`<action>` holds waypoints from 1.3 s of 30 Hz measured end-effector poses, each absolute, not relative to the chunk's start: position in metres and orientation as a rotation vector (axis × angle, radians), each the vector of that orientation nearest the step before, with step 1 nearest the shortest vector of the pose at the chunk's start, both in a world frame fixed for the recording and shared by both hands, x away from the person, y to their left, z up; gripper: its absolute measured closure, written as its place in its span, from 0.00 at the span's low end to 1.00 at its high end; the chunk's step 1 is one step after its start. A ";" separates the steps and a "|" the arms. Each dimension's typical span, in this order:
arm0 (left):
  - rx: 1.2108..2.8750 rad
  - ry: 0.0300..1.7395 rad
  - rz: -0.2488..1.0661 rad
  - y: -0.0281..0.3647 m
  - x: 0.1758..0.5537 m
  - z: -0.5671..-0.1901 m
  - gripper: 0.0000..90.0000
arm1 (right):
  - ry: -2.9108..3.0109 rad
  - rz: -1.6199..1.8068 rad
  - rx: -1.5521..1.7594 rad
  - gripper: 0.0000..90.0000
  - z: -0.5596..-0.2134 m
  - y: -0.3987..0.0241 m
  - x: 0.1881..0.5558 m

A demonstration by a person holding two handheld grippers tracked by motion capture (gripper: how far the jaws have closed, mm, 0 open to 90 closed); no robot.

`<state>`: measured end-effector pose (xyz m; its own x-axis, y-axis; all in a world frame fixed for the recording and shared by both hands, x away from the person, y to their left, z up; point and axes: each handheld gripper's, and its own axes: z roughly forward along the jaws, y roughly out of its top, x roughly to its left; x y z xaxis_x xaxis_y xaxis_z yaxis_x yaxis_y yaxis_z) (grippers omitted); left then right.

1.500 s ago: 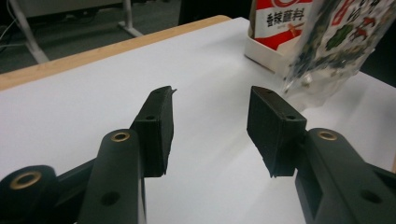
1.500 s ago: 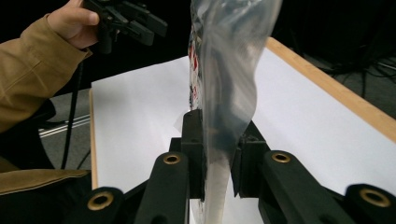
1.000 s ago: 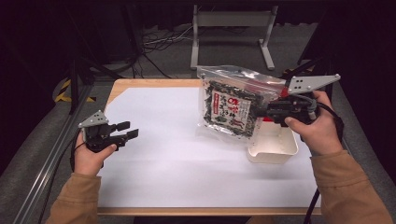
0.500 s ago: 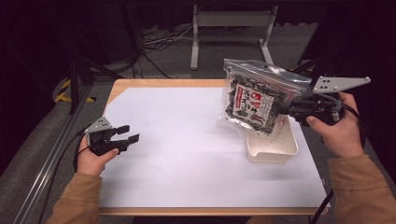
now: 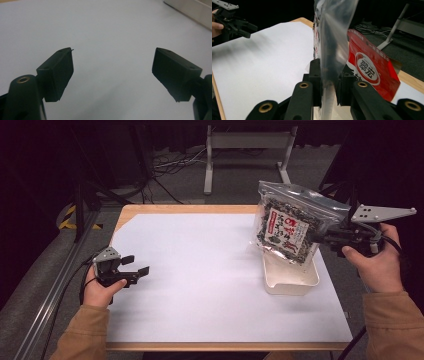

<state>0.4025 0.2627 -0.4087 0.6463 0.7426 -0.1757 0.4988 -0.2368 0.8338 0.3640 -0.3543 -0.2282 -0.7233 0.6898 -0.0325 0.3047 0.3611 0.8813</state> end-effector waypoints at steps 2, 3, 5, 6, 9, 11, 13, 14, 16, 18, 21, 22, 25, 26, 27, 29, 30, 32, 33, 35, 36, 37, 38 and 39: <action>1.902 0.981 0.314 0.263 0.403 -0.409 0.20 | 2.219 1.312 0.879 0.86 -0.229 -0.358 0.363; 1.905 0.977 0.312 0.262 0.403 -0.409 0.20 | 2.216 1.311 0.883 0.86 -0.229 -0.360 0.362; 1.910 0.976 0.302 0.262 0.403 -0.410 0.19 | 2.205 1.302 0.896 0.86 -0.230 -0.363 0.361; 1.910 0.976 0.300 0.262 0.403 -0.410 0.19 | 2.200 1.299 0.905 0.86 -0.231 -0.364 0.361; 1.909 0.974 0.302 0.262 0.404 -0.410 0.18 | 2.191 1.293 0.918 0.86 -0.232 -0.367 0.361; 1.908 0.974 0.306 0.262 0.403 -0.410 0.18 | 2.187 1.284 0.928 0.86 -0.234 -0.369 0.361; 1.910 0.970 0.307 0.262 0.403 -0.410 0.18 | 2.183 1.280 0.943 0.86 -0.237 -0.370 0.361; 1.911 0.968 0.313 0.262 0.404 -0.411 0.17 | 2.185 1.273 0.950 0.86 -0.238 -0.370 0.361; 1.915 0.975 0.307 0.262 0.404 -0.412 0.17 | 2.186 1.254 0.965 0.86 -0.241 -0.371 0.361; 1.917 0.979 0.306 0.262 0.404 -0.412 0.17 | 2.189 1.235 0.979 0.86 -0.243 -0.372 0.361; 1.917 0.972 0.314 0.263 0.404 -0.412 0.16 | 2.176 1.226 1.018 0.86 -0.249 -0.375 0.361; 1.919 0.973 0.314 0.263 0.405 -0.412 0.16 | 2.173 1.227 1.024 0.86 -0.250 -0.376 0.361; 1.921 0.979 0.307 0.262 0.405 -0.413 0.16 | 2.165 1.196 1.072 0.86 -0.255 -0.378 0.360; 1.921 0.980 0.303 0.261 0.404 -0.413 0.16 | 2.169 1.188 1.078 0.86 -0.256 -0.377 0.360; 1.923 0.977 0.303 0.261 0.404 -0.413 0.16 | 2.173 1.179 1.084 0.86 -0.258 -0.377 0.361; 1.923 0.977 0.303 0.261 0.404 -0.413 0.16 | 2.191 1.162 1.084 0.86 -0.263 -0.374 0.362; 1.921 0.977 0.306 0.262 0.404 -0.413 0.16 | 2.203 1.153 1.084 0.86 -0.266 -0.373 0.362; 1.924 0.973 0.311 0.262 0.404 -0.413 0.16 | 2.223 1.143 1.085 0.86 -0.271 -0.371 0.364; 1.924 0.973 0.311 0.262 0.404 -0.413 0.16 | 2.228 1.134 1.090 0.86 -0.274 -0.370 0.364; 1.923 0.975 0.309 0.262 0.404 -0.413 0.16 | 2.245 1.112 1.097 0.86 -0.280 -0.368 0.366; 1.924 0.978 0.307 0.263 0.404 -0.413 0.16 | 2.252 1.097 1.098 0.86 -0.284 -0.367 0.367; 1.924 0.977 0.309 0.263 0.404 -0.414 0.16 | 2.256 1.095 1.100 0.86 -0.286 -0.367 0.368; 1.924 0.977 0.309 0.263 0.404 -0.414 0.16 | 2.253 1.101 1.101 0.86 -0.287 -0.367 0.369; 1.922 0.983 0.301 0.262 0.404 -0.414 0.16 | 2.255 1.104 1.104 0.86 -0.288 -0.367 0.369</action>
<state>0.4040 0.2624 -0.4140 0.6501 0.7385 -0.1786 0.5119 -0.2521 0.8212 0.3690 -0.3674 -0.2877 -0.6099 0.7924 -0.0082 0.4797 0.3774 0.7921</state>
